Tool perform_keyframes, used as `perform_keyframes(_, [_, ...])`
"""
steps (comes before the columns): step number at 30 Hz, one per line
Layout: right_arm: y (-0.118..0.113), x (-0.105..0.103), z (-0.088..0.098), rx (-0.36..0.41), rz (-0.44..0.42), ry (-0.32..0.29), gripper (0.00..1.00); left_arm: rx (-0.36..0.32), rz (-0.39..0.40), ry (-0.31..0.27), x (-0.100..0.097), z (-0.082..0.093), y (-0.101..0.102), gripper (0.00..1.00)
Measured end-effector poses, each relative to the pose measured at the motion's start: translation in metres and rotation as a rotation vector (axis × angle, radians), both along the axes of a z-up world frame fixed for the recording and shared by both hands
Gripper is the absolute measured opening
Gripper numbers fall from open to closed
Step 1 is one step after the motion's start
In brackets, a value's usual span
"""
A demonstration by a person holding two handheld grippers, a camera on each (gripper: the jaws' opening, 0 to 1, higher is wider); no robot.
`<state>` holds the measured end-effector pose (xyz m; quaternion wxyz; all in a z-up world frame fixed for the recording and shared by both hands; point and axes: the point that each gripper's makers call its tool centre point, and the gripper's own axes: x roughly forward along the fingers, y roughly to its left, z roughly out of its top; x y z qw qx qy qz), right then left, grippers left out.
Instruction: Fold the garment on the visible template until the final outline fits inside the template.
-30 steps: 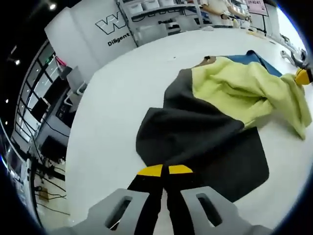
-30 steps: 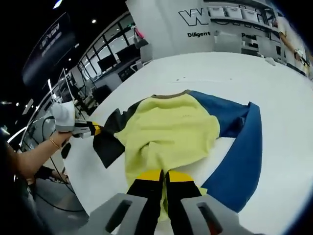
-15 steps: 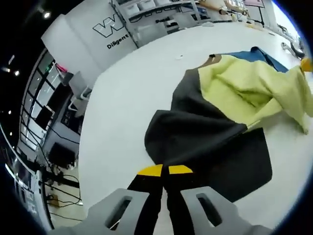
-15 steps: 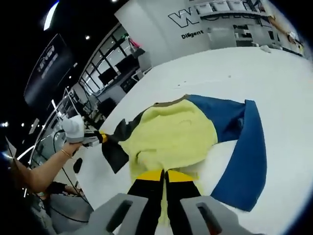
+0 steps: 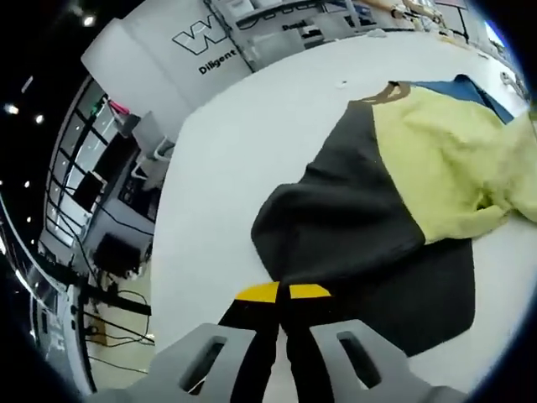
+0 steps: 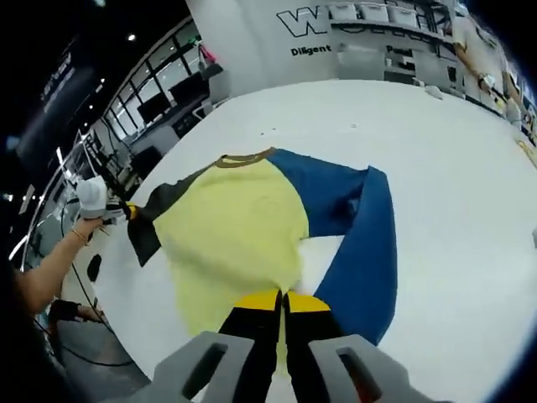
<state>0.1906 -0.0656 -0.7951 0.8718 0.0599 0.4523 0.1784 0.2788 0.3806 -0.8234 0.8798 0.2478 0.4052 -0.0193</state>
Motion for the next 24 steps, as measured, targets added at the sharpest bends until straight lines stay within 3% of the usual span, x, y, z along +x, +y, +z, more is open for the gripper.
perform_keyframes(4, [0.003, -0.008, -0.006, 0.066, -0.03, 0.068, 0.0, 0.017, -0.001, -0.014, 0.016, 0.003, 0.012, 0.05])
perform_keyframes(8, [0.007, -0.011, -0.006, 0.075, -0.022, 0.074, 0.0, 0.021, -0.007, -0.019, 0.025, 0.003, 0.016, 0.05])
perform_keyframes(9, [0.009, -0.011, -0.006, 0.077, -0.009, 0.07, 0.0, 0.028, -0.041, -0.043, 0.03, 0.005, 0.013, 0.06])
perform_keyframes(11, [0.01, -0.01, -0.006, 0.063, 0.002, 0.064, 0.0, 0.033, -0.051, -0.043, 0.03, 0.006, 0.01, 0.14])
perform_keyframes(15, [0.008, -0.006, -0.006, 0.052, 0.0, 0.039, 0.0, -0.087, -0.07, -0.06, 0.021, 0.007, -0.011, 0.3])
perform_keyframes(17, [0.008, -0.004, -0.006, 0.051, 0.0, 0.026, 0.0, -0.093, -0.091, -0.067, 0.017, 0.01, -0.016, 0.36])
perform_keyframes(19, [0.008, -0.004, -0.006, 0.05, 0.0, 0.026, 0.0, -0.108, -0.099, -0.056, 0.002, 0.015, -0.026, 0.37])
perform_keyframes(20, [0.008, -0.005, -0.007, 0.05, 0.0, 0.026, 0.0, -0.164, -0.111, -0.065, -0.003, 0.016, -0.039, 0.37])
perform_keyframes(24, [0.008, -0.005, -0.007, 0.053, 0.0, 0.027, 0.0, -0.281, -0.122, -0.035, -0.021, 0.016, -0.067, 0.37])
